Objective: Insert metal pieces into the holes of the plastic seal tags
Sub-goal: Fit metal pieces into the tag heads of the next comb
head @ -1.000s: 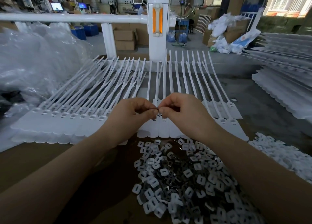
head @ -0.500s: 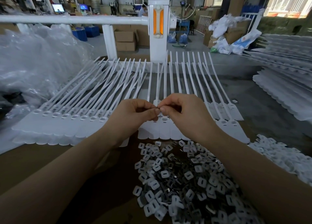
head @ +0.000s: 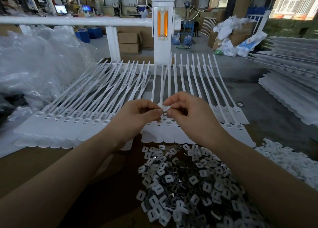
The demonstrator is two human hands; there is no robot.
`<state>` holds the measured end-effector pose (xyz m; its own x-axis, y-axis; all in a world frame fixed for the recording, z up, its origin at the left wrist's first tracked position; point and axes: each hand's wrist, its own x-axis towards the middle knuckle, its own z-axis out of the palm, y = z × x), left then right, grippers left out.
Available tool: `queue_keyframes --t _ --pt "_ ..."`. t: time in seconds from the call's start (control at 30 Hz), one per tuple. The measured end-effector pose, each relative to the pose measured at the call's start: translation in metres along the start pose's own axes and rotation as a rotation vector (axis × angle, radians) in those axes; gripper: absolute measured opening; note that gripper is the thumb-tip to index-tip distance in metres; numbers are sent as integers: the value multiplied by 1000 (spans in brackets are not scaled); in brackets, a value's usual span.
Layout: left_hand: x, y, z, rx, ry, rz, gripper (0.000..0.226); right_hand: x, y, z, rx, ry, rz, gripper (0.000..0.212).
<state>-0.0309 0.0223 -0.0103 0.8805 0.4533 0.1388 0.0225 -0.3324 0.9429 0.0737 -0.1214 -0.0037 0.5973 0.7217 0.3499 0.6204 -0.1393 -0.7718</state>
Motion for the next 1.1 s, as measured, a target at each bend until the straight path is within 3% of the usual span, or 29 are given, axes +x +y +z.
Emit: queue_keyframes --t 0.2,0.33,0.53,0.7,1.1 --pt "-1 2 0 83 -28 -6 10 -1 0 2 0 4 -29 21" --pt "0 3 -1 225 0 -7 13 1 6 0 -124 6 59 12" --pt "14 6 -16 398 -22 -164 13 -1 13 -3 -425 -223 138 16" --pt "26 -2 -18 578 -32 -262 15 0 15 -3 -451 -234 128 19" --pt "39 -6 -19 658 -60 -356 15 -1 21 0 -463 -243 119 20"
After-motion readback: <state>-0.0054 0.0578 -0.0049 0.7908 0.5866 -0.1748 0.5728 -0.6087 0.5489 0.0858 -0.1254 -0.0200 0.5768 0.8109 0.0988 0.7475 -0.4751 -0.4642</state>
